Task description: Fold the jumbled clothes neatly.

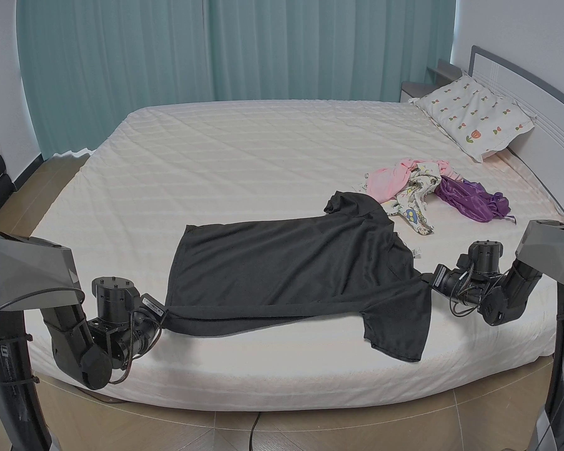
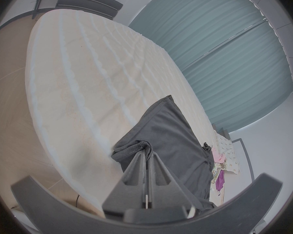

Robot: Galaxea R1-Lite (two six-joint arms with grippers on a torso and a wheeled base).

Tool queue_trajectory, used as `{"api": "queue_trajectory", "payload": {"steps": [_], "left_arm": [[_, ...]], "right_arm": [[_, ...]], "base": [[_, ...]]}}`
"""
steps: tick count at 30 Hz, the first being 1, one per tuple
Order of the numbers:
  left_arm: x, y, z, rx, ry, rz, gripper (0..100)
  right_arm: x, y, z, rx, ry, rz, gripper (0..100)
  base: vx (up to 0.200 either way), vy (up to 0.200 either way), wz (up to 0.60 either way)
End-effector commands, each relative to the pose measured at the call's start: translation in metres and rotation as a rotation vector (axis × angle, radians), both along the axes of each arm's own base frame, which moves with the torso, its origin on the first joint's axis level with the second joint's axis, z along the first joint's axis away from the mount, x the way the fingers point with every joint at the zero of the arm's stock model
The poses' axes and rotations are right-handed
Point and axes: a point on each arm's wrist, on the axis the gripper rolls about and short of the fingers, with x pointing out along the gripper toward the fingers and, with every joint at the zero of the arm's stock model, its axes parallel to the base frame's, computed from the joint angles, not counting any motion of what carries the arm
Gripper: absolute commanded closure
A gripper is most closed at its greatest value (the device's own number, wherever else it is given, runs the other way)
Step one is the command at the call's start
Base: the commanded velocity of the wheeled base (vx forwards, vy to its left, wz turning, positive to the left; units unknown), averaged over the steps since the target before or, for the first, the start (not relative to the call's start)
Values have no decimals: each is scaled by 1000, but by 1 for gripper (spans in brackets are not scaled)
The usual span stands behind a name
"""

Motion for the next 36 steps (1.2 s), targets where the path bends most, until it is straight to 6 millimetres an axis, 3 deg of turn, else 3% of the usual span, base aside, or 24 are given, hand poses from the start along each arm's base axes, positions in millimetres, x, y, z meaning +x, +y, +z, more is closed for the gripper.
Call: {"api": "queue_trajectory", "payload": {"steps": [1, 4, 10, 13, 17, 22, 30, 36], "left_arm": [[9, 1, -20, 5, 40, 9, 100], [10, 0, -20, 2, 40, 7, 100], [10, -1, -22, 2, 45, 5, 100], [10, -1, -21, -16, 43, 14, 100], [8, -3, -21, -22, 46, 9, 100], [7, -3, -22, -21, 52, 9, 100], [5, -2, -24, -18, 61, 8, 100], [5, -3, -24, -24, 64, -2, 100]], "right_arm": [[14, 7, -17, 6, -6, 27, 0], [13, 2, -15, 15, -7, 12, 0], [-6, -13, 7, 16, -18, -35, 0], [-31, -22, 29, 32, -5, -73, 0], [-68, -13, 35, 92, 83, -83, 0], [-101, 16, 18, 143, 231, -30, 0], [-114, 44, -3, 130, 335, 43, 0], [-114, 55, -17, 80, 364, 25, 0]], "base": [[0, 0, 0], [0, 0, 0], [0, 0, 0], [0, 0, 0], [0, 0, 0], [0, 0, 0], [0, 0, 0], [0, 0, 0]]}}
